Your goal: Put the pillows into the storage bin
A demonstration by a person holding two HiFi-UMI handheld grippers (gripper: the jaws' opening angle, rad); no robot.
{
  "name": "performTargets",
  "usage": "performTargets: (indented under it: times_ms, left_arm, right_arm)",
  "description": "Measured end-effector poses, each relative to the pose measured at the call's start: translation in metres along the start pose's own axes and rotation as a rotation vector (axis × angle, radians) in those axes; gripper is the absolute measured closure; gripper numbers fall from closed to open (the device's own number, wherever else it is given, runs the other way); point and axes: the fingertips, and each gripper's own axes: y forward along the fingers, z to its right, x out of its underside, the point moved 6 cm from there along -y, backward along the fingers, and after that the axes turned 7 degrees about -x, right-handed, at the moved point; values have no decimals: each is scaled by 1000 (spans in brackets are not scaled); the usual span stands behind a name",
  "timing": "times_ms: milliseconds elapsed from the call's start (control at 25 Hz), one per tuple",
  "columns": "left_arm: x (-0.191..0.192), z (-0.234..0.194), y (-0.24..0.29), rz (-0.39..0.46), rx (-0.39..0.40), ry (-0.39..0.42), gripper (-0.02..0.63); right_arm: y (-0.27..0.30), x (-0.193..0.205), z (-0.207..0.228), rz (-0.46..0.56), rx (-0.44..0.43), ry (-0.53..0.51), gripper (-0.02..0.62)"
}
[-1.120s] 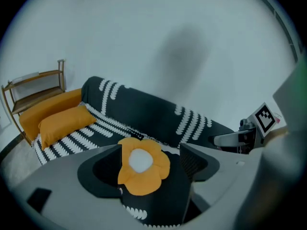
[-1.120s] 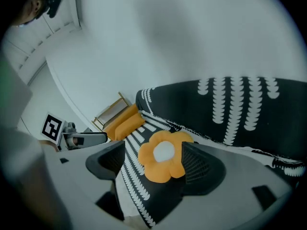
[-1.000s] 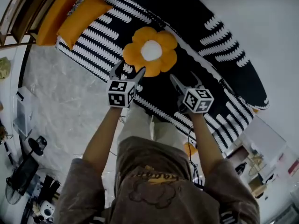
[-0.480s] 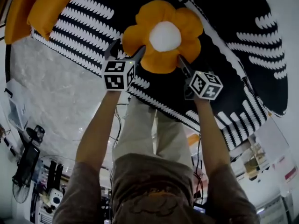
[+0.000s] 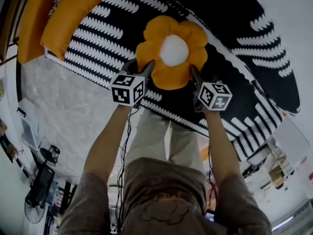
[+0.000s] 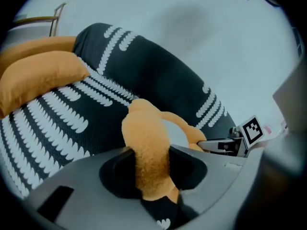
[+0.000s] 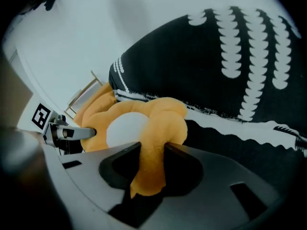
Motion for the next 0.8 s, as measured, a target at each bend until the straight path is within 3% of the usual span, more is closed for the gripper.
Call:
performTargets:
  times_ms: [240, 440, 560, 800]
  left_arm:
    - [-81, 71, -86, 84, 44, 93, 469]
    - [-132, 152, -149, 147, 120, 208, 468]
    - [-134, 204, -177, 158, 172, 252, 468]
    - [-111, 346, -200, 147, 341, 430, 468]
  right_arm:
    - [-103, -65, -45, 136, 9, 12, 476]
    - [-212, -92, -76, 303, 98, 44, 474]
    - [-281, -83, -83, 377, 140, 62, 474]
    - [-433, -28, -66, 570, 292, 135, 474]
